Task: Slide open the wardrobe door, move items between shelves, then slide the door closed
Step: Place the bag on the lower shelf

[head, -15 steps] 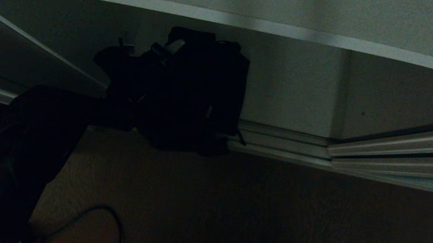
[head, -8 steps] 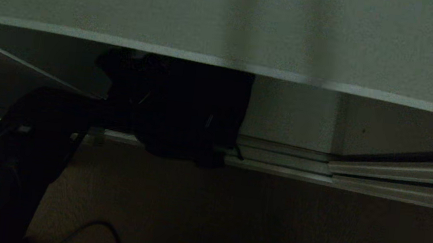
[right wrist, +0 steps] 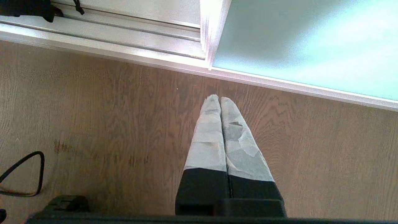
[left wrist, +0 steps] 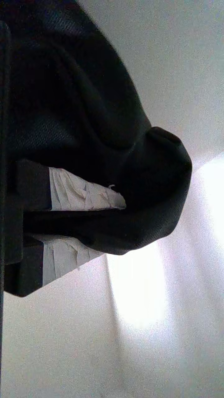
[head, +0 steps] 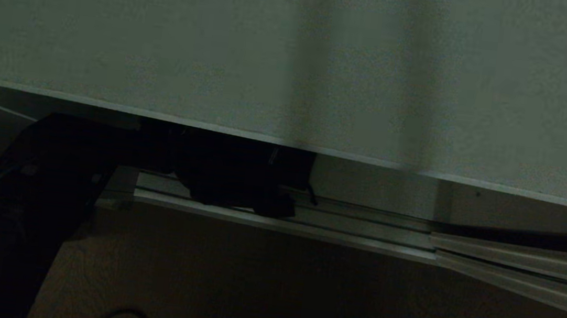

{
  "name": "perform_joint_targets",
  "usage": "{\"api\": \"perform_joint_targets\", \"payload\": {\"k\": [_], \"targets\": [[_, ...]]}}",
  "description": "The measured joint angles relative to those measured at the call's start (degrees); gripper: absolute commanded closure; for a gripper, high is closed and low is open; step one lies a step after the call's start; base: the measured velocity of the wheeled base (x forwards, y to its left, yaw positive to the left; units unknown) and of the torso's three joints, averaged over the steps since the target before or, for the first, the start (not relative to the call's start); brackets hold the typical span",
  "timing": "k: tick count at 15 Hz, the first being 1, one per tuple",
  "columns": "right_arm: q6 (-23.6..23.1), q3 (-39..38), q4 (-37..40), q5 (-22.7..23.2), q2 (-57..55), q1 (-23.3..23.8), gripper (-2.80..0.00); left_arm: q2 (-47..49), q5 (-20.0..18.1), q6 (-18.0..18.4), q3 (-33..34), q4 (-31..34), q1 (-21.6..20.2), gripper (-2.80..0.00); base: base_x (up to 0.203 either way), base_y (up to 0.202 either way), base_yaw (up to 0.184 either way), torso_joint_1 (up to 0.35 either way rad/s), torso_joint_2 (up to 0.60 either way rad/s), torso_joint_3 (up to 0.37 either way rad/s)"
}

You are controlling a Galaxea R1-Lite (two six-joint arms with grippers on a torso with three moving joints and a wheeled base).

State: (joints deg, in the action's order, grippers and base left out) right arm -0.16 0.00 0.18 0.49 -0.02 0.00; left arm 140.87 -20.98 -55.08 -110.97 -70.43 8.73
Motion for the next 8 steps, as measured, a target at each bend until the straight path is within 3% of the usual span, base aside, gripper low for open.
{"api": "perform_joint_targets", "payload": {"k": [5, 8], "targets": [[-0.02, 0.0, 0.0, 0.03, 0.0, 0.0, 0.0, 0.0, -0.73, 1.64, -0.02, -0.41, -0.42, 0.0, 0.0, 0.0, 0.0, 0.0, 0.0, 0.0], [0.0, 0.0, 0.0, 0.02, 0.0, 0.0, 0.0, -0.35, -0.73, 7.86, -0.02, -1.7, -0.77, 0.0, 0.0, 0.0, 0.0, 0.0, 0.0, 0.0]]}}
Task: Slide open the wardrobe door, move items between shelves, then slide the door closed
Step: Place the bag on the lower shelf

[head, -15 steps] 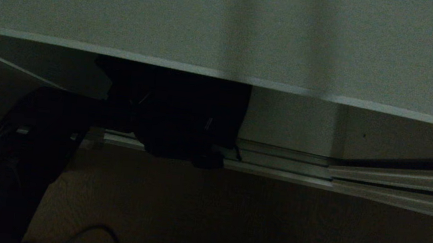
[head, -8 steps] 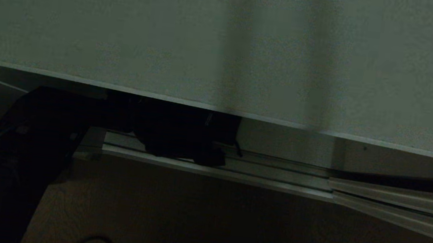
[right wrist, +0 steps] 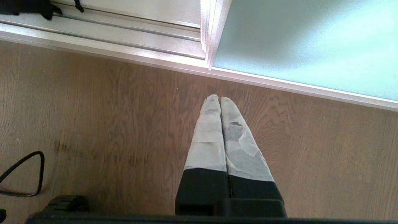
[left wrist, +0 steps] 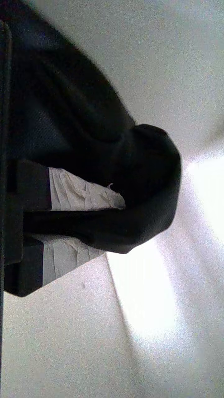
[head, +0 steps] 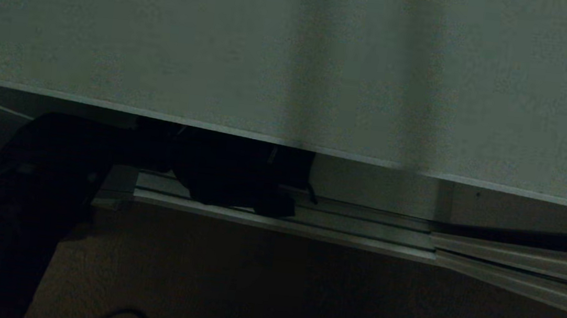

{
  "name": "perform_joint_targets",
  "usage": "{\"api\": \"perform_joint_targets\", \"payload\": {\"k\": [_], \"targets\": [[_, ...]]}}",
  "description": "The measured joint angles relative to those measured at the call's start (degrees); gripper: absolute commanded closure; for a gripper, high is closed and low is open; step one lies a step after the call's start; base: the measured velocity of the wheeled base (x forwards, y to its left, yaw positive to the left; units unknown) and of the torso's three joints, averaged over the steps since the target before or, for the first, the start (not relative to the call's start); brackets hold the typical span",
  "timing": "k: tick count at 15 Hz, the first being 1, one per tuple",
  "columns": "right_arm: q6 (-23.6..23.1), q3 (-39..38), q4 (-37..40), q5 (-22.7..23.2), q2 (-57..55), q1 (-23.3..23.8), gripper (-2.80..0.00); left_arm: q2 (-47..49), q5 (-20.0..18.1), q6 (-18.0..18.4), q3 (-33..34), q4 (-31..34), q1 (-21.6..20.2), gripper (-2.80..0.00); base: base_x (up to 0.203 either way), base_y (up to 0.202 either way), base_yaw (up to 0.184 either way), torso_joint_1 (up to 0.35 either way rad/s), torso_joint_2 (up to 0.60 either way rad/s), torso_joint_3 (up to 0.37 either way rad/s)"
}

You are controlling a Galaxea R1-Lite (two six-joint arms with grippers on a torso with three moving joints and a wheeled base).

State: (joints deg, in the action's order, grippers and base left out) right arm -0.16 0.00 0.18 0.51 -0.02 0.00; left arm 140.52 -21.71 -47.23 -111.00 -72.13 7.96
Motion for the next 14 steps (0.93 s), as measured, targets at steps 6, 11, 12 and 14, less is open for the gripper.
{"api": "perform_joint_targets", "payload": {"k": [6, 11, 12, 14], "targets": [[0.0, 0.0, -0.02, 0.0, 0.0, 0.0, 0.0, -1.66, 1.11, 5.84, 0.0, -0.94, -0.06, 0.0, 0.0, 0.0, 0.0, 0.0, 0.0, 0.0], [0.0, 0.0, 0.0, 0.0, 0.0, 0.0, 0.0, -2.4, 2.29, 7.26, 0.05, -0.06, -0.06, 0.0, 0.0, 0.0, 0.0, 0.0, 0.0, 0.0], [0.0, 0.0, 0.0, 0.0, 0.0, 0.0, 0.0, -2.11, 2.28, 7.24, 0.06, 0.06, -0.06, 0.0, 0.0, 0.0, 0.0, 0.0, 0.0, 0.0], [0.02, 0.0, -0.02, 0.0, 0.0, 0.0, 0.0, -1.59, 2.19, 7.24, 0.02, 0.08, -0.06, 0.0, 0.0, 0.0, 0.0, 0.0, 0.0, 0.0]]}}
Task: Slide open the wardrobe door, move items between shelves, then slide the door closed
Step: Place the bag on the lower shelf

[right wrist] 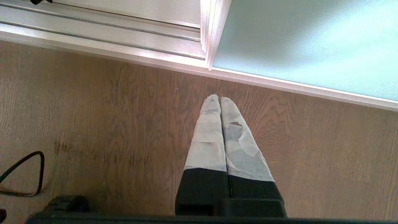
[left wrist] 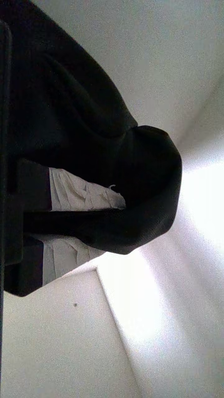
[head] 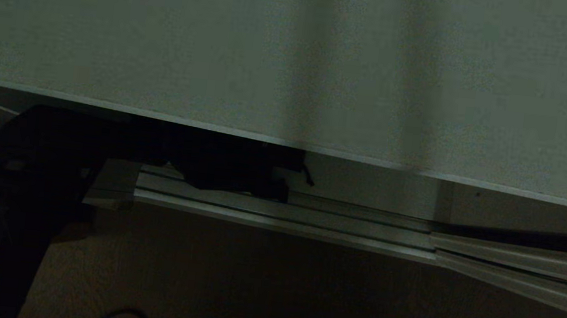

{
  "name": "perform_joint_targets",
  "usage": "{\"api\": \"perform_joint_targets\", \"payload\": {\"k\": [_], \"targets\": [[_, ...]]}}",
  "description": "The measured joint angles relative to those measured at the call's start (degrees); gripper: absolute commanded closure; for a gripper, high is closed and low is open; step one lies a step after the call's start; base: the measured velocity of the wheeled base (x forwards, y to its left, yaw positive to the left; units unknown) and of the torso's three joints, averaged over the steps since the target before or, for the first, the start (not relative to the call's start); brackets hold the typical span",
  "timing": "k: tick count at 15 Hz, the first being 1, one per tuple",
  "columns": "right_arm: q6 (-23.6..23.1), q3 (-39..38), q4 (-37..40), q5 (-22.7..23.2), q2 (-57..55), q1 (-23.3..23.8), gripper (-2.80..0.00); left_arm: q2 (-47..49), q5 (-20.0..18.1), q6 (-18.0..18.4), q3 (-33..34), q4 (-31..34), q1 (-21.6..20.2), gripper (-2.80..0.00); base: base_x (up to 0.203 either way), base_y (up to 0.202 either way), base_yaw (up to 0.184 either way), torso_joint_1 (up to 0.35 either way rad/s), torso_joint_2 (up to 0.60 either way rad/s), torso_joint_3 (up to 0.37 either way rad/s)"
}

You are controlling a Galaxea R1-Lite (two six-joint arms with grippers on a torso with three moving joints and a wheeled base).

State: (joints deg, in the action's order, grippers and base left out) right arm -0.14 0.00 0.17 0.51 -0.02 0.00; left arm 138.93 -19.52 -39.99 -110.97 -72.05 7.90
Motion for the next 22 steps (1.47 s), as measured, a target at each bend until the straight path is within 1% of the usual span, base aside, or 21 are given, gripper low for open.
{"api": "perform_joint_targets", "payload": {"k": [1, 2, 7, 9, 10, 13, 16, 17, 18, 19, 22], "targets": [[-0.01, 0.0, 0.02, 0.0, 0.0, 0.0, 0.0, 0.29, 0.04, -0.01, 0.0, 0.05, 0.0, 0.0, 0.0, 0.0, 0.0, 0.0, 0.0, 0.0], [-0.02, 0.0, 0.0, 0.0, 0.0, 0.0, 0.0, 0.51, 0.13, -0.03, -0.02, 0.07, 0.0, -2.8, 0.0, 0.0, 0.0, 0.0, 0.0, 0.0], [-0.02, 0.0, 0.02, 0.0, 0.0, 0.0, 0.0, 0.68, 0.07, 0.19, -0.05, 1.3, 0.0, -2.8, 0.0, 0.0, 0.0, 0.0, 0.0, 0.0], [0.01, 0.0, 0.02, 0.0, 0.0, 0.0, 0.0, 0.88, -0.32, 1.64, 0.07, 1.58, 0.0, -2.8, 0.0, 0.0, 0.0, 0.0, 0.0, 0.0], [-0.02, 0.0, -0.01, -0.02, 0.0, 0.0, 0.0, 1.07, -0.89, 3.21, 0.32, 1.57, 0.0, -2.8, 0.0, 0.0, 0.0, 0.0, 0.0, 0.0], [-0.02, 0.0, 0.0, -0.01, 0.0, 0.0, 0.0, 1.5, -2.02, 10.41, 0.63, 0.42, 0.0, -2.8, 0.0, 0.0, 0.0, 0.0, 0.0, 0.0], [-0.02, 0.0, 0.02, 0.0, 0.0, 0.0, 0.0, 1.27, -2.16, 16.46, 1.65, -1.1, 0.04, -2.8, 0.0, 0.0, 0.0, 0.0, 0.0, 0.0], [-0.03, 0.0, 0.02, -0.01, 0.0, 0.0, 0.0, 1.01, -3.02, 18.99, 1.98, -1.05, 0.06, -2.8, 0.0, 0.0, 0.0, 0.0, 0.0, 0.0], [-0.02, 0.0, 0.01, 0.0, 0.0, 0.0, 0.0, 0.62, -4.58, 20.7, 2.45, -1.05, 0.06, -2.8, 0.0, 0.0, 0.0, 0.0, 0.0, 0.0], [-0.02, 0.0, 0.02, 0.0, 0.0, 0.0, 0.0, 0.2, -5.82, 21.69, 3.1, -1.07, 0.11, -2.8, 0.0, 0.0, 0.0, 0.0, 0.0, 0.0], [-0.02, 0.0, 0.02, 0.0, 0.0, 0.0, 0.0, -1.6, -7.08, 24.71, 5.24, -0.94, 0.34, -2.8, 0.0, 0.0, 0.0, 0.0, 0.0, 0.0]]}}
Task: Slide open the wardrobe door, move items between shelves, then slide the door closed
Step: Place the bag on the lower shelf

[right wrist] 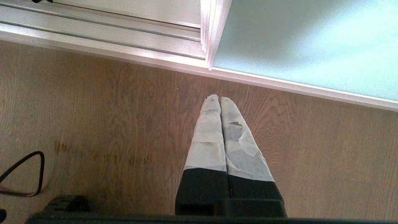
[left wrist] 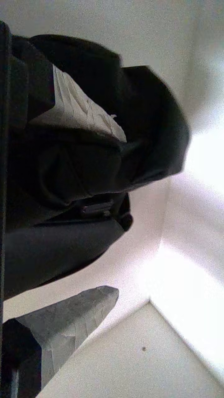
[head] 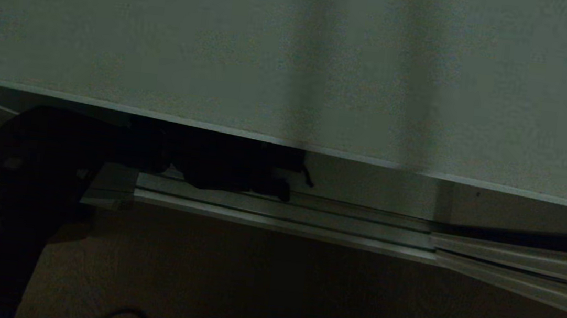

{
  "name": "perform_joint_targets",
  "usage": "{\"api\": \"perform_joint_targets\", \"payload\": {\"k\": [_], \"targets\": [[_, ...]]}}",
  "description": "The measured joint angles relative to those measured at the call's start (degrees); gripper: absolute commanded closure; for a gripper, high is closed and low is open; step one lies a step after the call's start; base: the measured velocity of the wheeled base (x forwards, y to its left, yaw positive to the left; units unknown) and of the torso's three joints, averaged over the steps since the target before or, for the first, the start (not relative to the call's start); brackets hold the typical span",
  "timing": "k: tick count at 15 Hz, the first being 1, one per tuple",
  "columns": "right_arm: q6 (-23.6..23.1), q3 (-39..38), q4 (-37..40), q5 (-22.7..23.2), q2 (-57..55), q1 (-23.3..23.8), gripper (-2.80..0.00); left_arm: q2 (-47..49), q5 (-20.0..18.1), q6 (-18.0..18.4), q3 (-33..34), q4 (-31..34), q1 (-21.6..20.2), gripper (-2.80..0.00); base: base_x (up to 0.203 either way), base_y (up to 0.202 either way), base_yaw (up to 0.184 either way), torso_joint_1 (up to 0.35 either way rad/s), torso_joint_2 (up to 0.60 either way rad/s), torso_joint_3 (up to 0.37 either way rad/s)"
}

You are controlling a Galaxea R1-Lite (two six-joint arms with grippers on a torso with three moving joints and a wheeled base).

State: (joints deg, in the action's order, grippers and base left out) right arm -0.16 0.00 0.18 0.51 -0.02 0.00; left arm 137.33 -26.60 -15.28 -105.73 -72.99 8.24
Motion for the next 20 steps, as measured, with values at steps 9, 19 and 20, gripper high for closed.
{"api": "perform_joint_targets", "payload": {"k": [9, 19, 20], "targets": [[0.02, 0.0, 0.0, 0.0, 0.0, 0.0, 0.0, -2.95, -5.2, 5.89, 2.78, 0.46, -0.34, -2.8, 0.0, 0.0, 0.0, 0.0, 0.0, 0.0], [0.0, 0.0, 0.0, 0.01, 0.0, 0.0, 0.0, -5.58, -5.93, 7.77, 7.7, 9.18, -3.71, -2.8, 0.0, 0.0, 0.0, 0.0, 0.0, 0.0], [0.0, 0.0, 0.0, 0.0, 0.0, 0.0, 0.0, -5.97, -5.38, 6.61, 8.63, 9.09, -3.84, -2.8, 0.0, 0.0, 0.0, 0.0, 0.0, 0.0]]}}
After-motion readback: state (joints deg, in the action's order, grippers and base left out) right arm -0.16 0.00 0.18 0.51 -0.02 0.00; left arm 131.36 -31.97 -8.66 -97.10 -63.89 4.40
